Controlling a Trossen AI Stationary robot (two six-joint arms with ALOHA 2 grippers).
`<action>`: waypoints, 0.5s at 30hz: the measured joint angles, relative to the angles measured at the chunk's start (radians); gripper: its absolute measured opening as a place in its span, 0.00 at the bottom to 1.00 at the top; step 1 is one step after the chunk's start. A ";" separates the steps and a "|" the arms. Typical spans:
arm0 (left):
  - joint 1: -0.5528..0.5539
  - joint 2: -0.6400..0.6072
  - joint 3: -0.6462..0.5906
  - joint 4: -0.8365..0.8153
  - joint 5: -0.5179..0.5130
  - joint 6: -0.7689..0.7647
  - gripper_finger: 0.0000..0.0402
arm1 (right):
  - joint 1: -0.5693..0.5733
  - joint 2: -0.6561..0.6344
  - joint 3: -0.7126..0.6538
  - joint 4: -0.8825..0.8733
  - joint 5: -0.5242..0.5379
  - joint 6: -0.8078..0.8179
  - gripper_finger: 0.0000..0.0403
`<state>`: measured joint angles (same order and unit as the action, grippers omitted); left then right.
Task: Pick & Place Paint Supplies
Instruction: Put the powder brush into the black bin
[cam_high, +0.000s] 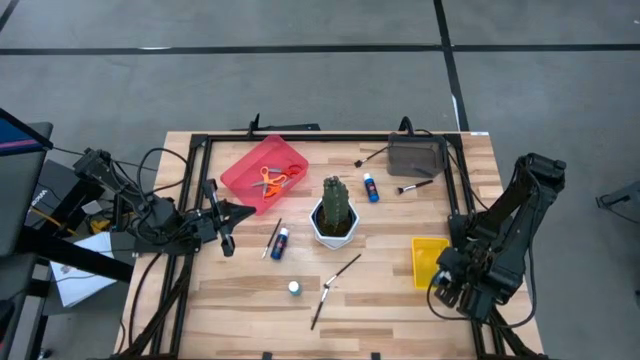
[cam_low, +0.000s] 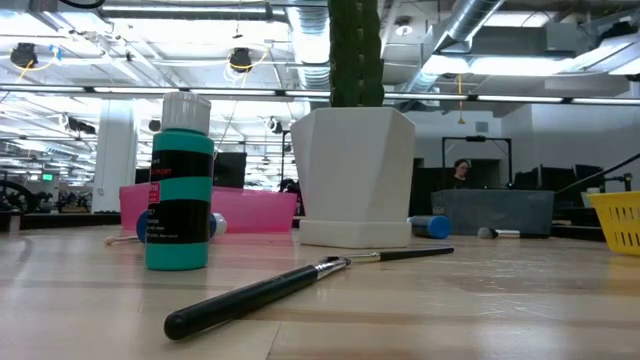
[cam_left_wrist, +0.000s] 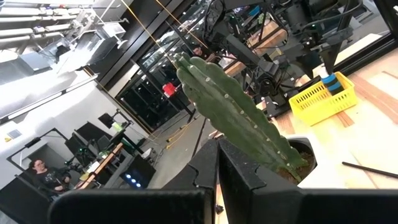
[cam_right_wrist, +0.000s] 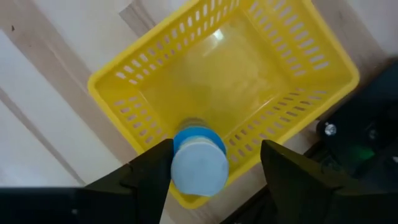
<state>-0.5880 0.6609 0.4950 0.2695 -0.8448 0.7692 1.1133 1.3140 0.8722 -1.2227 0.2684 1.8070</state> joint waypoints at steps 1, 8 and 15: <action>0.000 0.000 0.000 0.000 0.001 0.000 0.02 | 0.000 0.000 0.000 -0.009 0.009 0.000 0.59; 0.000 0.000 0.000 0.000 0.003 0.000 0.02 | 0.000 -0.049 0.001 -0.089 0.098 0.000 0.59; 0.000 0.000 0.000 0.000 0.003 0.000 0.02 | 0.000 -0.168 0.002 -0.221 0.298 -0.001 0.59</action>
<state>-0.5879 0.6609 0.4950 0.2693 -0.8421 0.7692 1.1130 1.1457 0.8738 -1.4434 0.5667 1.8058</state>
